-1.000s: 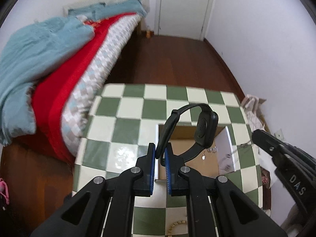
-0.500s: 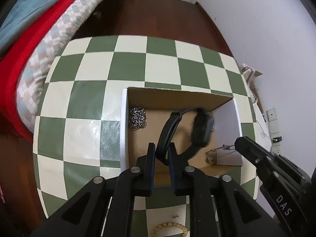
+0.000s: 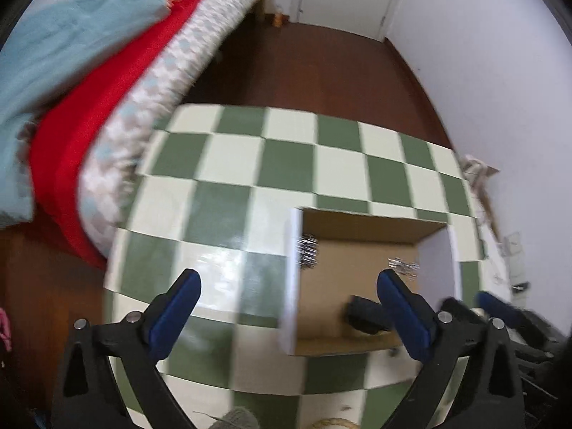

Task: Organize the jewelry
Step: 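Lower the watch band into the box and open the left tool, then lift the left tool away from the box toward the bead bracelet, then grasp the wooden bead bracelet with the left tool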

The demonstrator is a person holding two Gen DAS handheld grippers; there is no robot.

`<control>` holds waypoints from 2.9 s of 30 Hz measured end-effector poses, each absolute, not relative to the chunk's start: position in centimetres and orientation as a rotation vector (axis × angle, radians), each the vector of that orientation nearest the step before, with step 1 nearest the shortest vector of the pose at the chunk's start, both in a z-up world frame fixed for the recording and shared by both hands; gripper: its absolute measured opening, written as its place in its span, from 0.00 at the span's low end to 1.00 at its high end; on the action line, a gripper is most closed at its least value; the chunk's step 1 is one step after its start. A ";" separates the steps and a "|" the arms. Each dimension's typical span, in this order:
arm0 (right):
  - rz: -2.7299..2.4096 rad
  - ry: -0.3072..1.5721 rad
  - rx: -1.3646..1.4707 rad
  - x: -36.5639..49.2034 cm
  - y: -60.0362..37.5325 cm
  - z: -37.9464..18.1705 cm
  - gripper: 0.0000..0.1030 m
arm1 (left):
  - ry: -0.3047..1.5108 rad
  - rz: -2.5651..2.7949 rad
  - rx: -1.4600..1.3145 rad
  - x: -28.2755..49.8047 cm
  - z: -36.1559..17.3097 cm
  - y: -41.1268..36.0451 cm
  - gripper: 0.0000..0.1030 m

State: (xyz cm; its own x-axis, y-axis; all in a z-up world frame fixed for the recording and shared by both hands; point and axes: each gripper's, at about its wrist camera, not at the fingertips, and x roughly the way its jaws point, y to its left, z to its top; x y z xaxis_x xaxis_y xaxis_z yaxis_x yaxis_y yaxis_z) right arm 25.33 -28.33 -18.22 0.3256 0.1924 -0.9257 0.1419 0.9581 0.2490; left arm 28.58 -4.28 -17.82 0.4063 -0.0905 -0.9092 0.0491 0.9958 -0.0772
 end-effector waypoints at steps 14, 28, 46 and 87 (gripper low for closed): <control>-0.089 1.233 0.114 23.0 -27.3 -17.2 1.00 | 1.064 0.024 0.080 25.1 -17.1 -2.5 0.99; -0.124 1.122 0.075 18.1 -26.7 -13.1 1.00 | 0.948 0.032 0.097 19.2 -12.9 -1.9 0.99; -0.173 0.912 0.057 11.2 -26.5 -5.1 1.00 | 0.784 -0.012 0.105 12.6 -7.2 -2.7 0.99; -0.086 1.206 0.365 6.1 -29.2 -23.8 0.58 | 1.197 -0.003 0.272 11.2 -27.9 -2.9 0.07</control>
